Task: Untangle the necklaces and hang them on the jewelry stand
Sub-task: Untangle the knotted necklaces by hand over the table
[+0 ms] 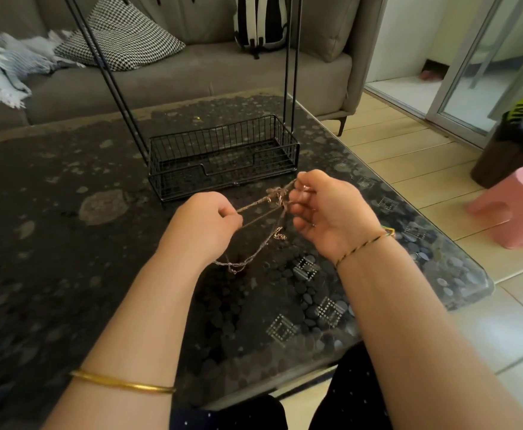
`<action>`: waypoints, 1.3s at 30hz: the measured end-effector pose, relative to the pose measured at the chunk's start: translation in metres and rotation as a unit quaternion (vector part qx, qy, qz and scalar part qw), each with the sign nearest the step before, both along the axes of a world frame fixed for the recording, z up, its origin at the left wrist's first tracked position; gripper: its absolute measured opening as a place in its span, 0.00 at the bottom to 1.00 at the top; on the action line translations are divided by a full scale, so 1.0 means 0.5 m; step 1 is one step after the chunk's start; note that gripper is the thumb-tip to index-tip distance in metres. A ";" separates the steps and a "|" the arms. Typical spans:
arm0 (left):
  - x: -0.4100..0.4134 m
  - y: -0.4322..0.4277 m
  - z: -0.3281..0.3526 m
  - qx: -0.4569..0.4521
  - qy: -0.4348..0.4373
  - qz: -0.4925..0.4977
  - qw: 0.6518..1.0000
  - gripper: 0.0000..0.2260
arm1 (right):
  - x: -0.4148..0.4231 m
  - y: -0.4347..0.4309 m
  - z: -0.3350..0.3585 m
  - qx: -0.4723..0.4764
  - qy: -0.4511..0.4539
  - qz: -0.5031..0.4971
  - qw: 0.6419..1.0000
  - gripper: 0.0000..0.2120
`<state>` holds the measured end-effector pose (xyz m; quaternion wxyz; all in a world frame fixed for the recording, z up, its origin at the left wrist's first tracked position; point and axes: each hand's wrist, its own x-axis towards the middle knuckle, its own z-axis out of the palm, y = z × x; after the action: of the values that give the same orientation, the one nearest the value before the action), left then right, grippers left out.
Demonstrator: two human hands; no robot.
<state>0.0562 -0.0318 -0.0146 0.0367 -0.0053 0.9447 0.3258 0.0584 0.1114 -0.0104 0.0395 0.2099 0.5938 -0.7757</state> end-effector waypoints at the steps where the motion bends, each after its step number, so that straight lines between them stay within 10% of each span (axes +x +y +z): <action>1: -0.001 0.001 -0.002 0.004 -0.001 0.009 1.000 0.07 | 0.000 -0.001 -0.001 -0.005 0.005 -0.001 1.000 0.10; 13: -0.010 0.018 0.025 0.335 -0.042 0.204 0.919 0.09 | 0.008 -0.008 -0.013 0.138 0.072 0.022 0.988 0.05; 21: -0.002 0.012 0.032 0.411 -0.080 0.178 0.891 0.12 | -0.005 -0.005 -0.034 0.502 0.145 0.018 0.853 0.06; 30: 0.001 0.022 0.031 0.253 -0.133 0.136 0.949 0.24 | -0.001 -0.005 -0.008 0.039 0.090 -0.032 0.995 0.05; 39: 0.016 0.028 0.041 0.312 -0.261 0.074 0.911 0.31 | 0.002 -0.008 -0.007 0.007 0.079 -0.013 0.997 0.04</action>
<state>0.0643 -0.0180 0.0061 0.2573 -0.1480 0.7489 0.5925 0.0593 0.1073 -0.0140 -0.0192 0.1563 0.5973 -0.7864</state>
